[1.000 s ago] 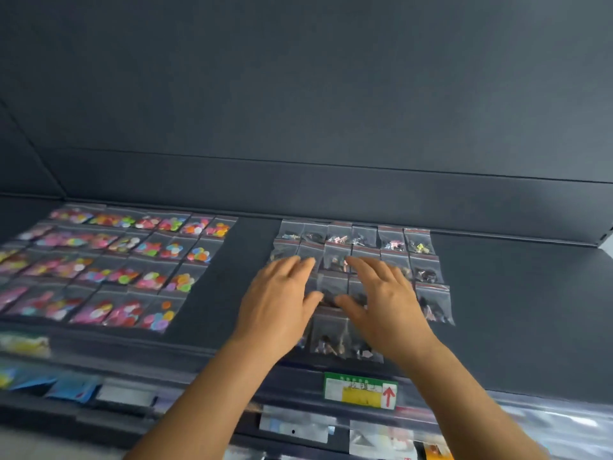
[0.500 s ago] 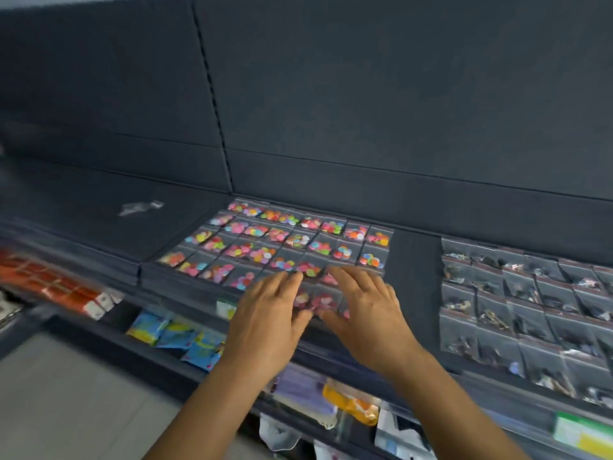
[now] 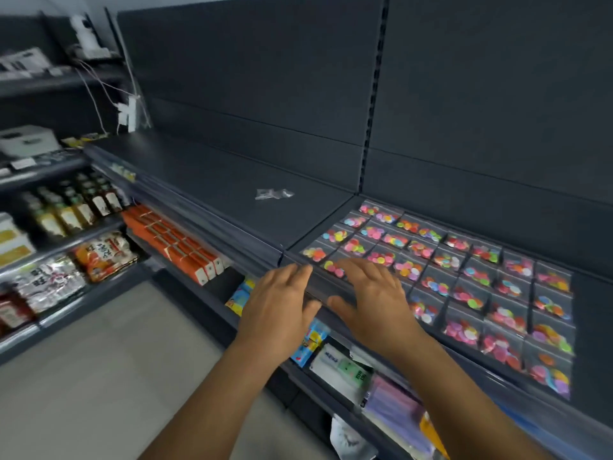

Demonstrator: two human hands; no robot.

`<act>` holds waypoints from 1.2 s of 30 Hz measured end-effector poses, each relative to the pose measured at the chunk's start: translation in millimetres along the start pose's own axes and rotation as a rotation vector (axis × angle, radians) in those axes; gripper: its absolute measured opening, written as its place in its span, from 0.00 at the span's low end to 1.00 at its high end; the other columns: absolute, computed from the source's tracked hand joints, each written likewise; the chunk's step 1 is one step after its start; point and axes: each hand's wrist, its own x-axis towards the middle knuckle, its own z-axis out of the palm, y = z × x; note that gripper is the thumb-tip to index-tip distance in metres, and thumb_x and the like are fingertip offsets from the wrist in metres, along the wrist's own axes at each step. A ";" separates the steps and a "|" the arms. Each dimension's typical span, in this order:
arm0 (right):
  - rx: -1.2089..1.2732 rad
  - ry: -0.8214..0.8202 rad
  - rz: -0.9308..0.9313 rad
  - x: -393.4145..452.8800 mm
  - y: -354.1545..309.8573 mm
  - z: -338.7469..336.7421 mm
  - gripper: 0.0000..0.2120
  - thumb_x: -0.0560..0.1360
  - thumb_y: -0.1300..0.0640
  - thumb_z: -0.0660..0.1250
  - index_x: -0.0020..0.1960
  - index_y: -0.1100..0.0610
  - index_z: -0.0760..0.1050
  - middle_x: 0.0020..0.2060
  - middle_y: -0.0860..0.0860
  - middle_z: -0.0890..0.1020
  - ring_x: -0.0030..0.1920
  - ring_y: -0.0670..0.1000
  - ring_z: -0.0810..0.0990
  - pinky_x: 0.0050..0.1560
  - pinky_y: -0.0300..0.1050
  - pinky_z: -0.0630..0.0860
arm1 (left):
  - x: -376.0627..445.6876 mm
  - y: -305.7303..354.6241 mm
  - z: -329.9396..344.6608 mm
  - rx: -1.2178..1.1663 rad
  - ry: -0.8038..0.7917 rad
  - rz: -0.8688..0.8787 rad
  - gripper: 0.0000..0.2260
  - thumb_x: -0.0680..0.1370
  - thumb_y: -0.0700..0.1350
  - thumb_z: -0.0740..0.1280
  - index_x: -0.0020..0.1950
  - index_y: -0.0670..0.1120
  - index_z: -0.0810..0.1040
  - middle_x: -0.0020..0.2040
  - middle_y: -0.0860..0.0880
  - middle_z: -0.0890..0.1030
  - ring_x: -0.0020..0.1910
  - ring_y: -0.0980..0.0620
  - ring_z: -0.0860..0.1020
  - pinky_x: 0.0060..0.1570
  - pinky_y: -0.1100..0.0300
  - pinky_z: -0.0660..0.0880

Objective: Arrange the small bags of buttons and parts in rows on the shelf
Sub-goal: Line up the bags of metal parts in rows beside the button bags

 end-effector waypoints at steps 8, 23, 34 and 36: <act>0.004 -0.035 -0.074 91.8 -35.5 29.6 0.30 0.77 0.42 0.60 0.75 0.48 0.55 0.74 0.46 0.60 0.74 0.50 0.55 0.75 0.51 0.51 | 51.5 -74.8 1.8 -0.021 0.015 -0.038 0.26 0.80 0.54 0.59 0.76 0.50 0.56 0.73 0.51 0.64 0.72 0.52 0.60 0.70 0.60 0.57; -0.004 -0.068 -0.025 282.8 -38.2 62.8 0.26 0.79 0.46 0.58 0.75 0.50 0.57 0.74 0.47 0.60 0.74 0.51 0.57 0.74 0.49 0.54 | 214.2 -184.1 19.7 -0.030 -0.033 -0.027 0.25 0.80 0.53 0.59 0.76 0.48 0.58 0.72 0.50 0.67 0.71 0.51 0.63 0.70 0.58 0.61; 0.018 -0.172 0.045 363.7 -23.3 97.2 0.20 0.75 0.67 0.55 0.59 0.51 0.75 0.56 0.47 0.76 0.59 0.53 0.74 0.59 0.51 0.73 | 305.8 -231.8 50.0 -0.092 -0.201 0.188 0.20 0.82 0.44 0.55 0.75 0.49 0.63 0.73 0.52 0.65 0.71 0.51 0.64 0.69 0.56 0.63; 0.013 -0.133 0.078 365.8 -25.6 96.5 0.19 0.75 0.66 0.56 0.58 0.50 0.77 0.52 0.47 0.77 0.54 0.52 0.76 0.54 0.49 0.75 | 316.3 -240.4 51.4 -0.109 -0.229 0.227 0.18 0.81 0.41 0.56 0.70 0.50 0.70 0.68 0.52 0.70 0.65 0.51 0.69 0.62 0.55 0.70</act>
